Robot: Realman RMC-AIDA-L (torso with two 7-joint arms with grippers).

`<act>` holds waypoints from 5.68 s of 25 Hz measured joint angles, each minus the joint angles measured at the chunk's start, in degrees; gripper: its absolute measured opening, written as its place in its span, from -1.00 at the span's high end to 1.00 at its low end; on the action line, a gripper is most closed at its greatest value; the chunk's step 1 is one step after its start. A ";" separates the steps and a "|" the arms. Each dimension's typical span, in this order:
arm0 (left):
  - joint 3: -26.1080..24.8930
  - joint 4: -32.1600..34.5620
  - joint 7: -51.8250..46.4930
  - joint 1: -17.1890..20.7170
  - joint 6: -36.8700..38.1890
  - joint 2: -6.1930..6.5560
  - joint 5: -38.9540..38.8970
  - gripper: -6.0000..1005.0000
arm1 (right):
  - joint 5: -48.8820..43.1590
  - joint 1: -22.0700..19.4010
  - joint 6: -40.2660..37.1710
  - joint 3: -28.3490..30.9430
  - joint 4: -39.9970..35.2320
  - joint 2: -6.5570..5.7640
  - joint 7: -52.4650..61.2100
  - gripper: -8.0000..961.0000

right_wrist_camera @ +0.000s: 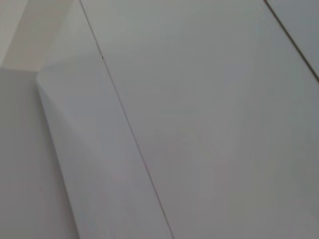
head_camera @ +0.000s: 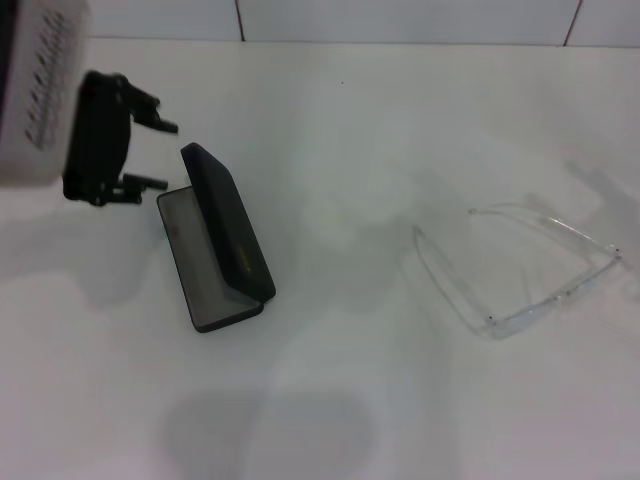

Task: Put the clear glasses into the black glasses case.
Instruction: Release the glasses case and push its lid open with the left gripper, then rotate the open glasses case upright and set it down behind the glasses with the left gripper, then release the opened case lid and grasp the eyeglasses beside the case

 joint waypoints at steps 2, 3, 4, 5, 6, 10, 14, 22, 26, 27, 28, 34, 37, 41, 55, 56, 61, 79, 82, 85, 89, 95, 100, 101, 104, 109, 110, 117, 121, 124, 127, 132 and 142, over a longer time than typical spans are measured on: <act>2.30 -1.95 2.40 -0.95 -0.40 0.85 0.63 -0.02 | 0.69 0.04 0.05 0.00 0.34 0.01 0.04 -0.79; 3.34 -2.84 3.39 -1.39 -0.82 1.26 1.02 -0.02 | 1.00 0.09 0.08 0.02 0.47 0.01 0.06 -0.79; 4.38 -3.70 4.23 -1.79 -1.20 1.57 1.21 -0.01 | 1.28 0.11 0.11 0.03 0.51 0.02 0.06 -0.79; 4.95 -4.13 4.86 -1.99 -1.60 1.74 1.20 0.00 | 1.48 0.13 0.13 0.03 0.51 0.02 0.07 -0.79; 5.88 -4.69 5.83 -2.17 -2.14 1.99 1.18 0.00 | 1.68 0.17 0.20 0.03 0.52 0.03 0.07 -0.79; 8.51 -5.37 8.20 -2.39 -3.98 2.62 0.94 0.03 | 2.14 0.57 0.30 0.02 0.55 0.03 0.09 -0.79; 10.77 -6.01 9.93 -2.46 -5.76 2.73 1.06 0.06 | 2.56 0.87 0.31 0.02 0.57 0.03 0.09 -0.79; 14.33 -9.15 11.86 -3.29 -9.25 2.79 1.96 0.12 | 2.68 0.91 -0.06 0.02 0.56 -0.05 0.09 -0.79; 15.46 -11.60 12.23 -4.23 -10.80 2.76 2.26 0.12 | 2.72 0.63 -0.05 0.02 0.56 -0.06 0.09 -0.79; 15.54 -12.12 12.28 -4.46 -11.06 2.76 2.26 0.12 | 2.72 0.52 -0.06 0.02 0.57 -0.06 0.09 -0.79; 15.68 -12.72 12.34 -4.72 -11.42 2.76 2.26 0.12 | 2.72 0.47 -0.06 0.02 0.56 -0.06 0.09 -0.79; 16.39 -15.20 12.42 -6.11 -12.44 2.81 2.43 0.12 | 2.72 0.28 0.29 0.02 0.56 -0.06 0.09 -0.79; 17.26 -16.21 12.42 -6.90 -12.70 2.81 2.57 0.12 | 2.92 0.28 0.46 0.02 0.56 -0.11 0.09 -0.79; 18.07 -17.32 12.16 -7.57 -12.81 2.82 2.83 0.12 | 3.40 0.27 0.66 0.02 0.56 -0.20 0.07 -0.79; 18.41 -17.58 9.73 -8.37 -12.82 2.84 3.70 0.56 | 3.42 -0.06 1.29 0.02 0.56 -0.24 0.00 -0.79; 18.55 -17.41 8.73 -8.38 -12.82 2.72 4.11 0.61 | 3.43 -0.13 1.29 0.02 0.56 -0.24 0.00 -0.79; 18.70 -16.39 5.65 -8.40 -12.82 2.49 4.31 0.61 | 3.42 -0.22 1.28 0.02 0.56 -0.23 0.00 -0.79; 34.72 -6.44 -40.70 -9.86 -12.62 0.07 24.16 0.59 | 3.42 -1.63 0.82 0.55 0.56 -0.31 -0.11 -0.79; 36.48 -5.82 -44.44 -9.97 -12.23 -0.27 24.83 0.59 | 3.42 -1.86 0.79 0.55 0.56 -0.32 -0.12 -0.79; 37.52 -3.24 -47.83 -10.00 -10.61 -0.83 24.59 0.58 | 3.42 -2.25 0.77 0.55 0.56 -0.32 -0.14 -0.79; 38.86 -1.43 -50.53 -10.02 -9.62 -1.25 24.56 0.58 | 3.42 -2.59 0.70 0.55 0.56 -0.33 -0.29 -0.79; 42.48 -0.34 -55.64 -10.85 -8.22 -2.31 25.01 0.56 | 3.42 -2.84 -0.16 0.55 0.56 -0.36 -0.32 -0.79; 43.93 -1.32 -59.51 -12.61 -7.58 -3.48 25.15 0.56 | 3.42 -3.41 -0.74 0.55 0.56 -0.41 -0.34 -0.79; 44.00 -1.54 -60.19 -12.98 -7.44 -3.67 25.16 0.55 | 3.42 -3.63 -0.76 0.55 0.56 -0.41 -0.35 -0.79; 44.01 -1.73 -61.82 -13.69 -7.13 -4.13 25.17 0.55 | 3.42 -4.12 -0.85 0.57 0.56 -0.41 -0.41 -0.79; 43.55 -2.76 -64.53 -15.25 -6.72 -5.22 25.23 0.54 | 3.43 -4.69 -1.02 0.73 0.56 -0.44 -0.45 -0.79; 43.20 -3.51 -64.71 -15.59 -6.60 -5.60 25.28 0.54 | 3.46 -4.73 -1.42 0.97 0.56 -0.47 -0.44 -0.79; 42.82 -6.21 -65.87 -17.39 -6.46 -6.60 25.33 0.52 | 3.52 -5.31 -4.99 3.46 1.25 -0.77 -0.42 -0.79; 43.03 -7.34 -66.88 -18.59 -6.66 -6.71 25.34 0.52 | 3.58 -5.67 -7.11 3.50 1.27 -0.85 -0.39 -0.79; 43.20 -8.44 -67.14 -19.02 -6.74 -6.77 25.34 0.51 | 3.92 -5.93 -7.72 3.52 1.27 -0.85 -0.32 -0.79; 43.20 -8.83 -67.67 -19.09 -6.91 -6.79 25.34 0.51 | 4.13 -6.10 -7.77 3.54 1.30 -0.85 -0.27 -0.79; 43.21 -8.89 -68.95 -19.08 -7.43 -6.79 25.34 0.50 | 4.20 -6.20 -8.37 3.54 1.35 -0.85 -0.23 -0.79; 43.20 -8.30 -69.25 -18.35 -6.96 -6.77 25.34 0.36 | 4.32 -6.20 -8.82 3.54 1.35 -0.85 -0.02 -0.79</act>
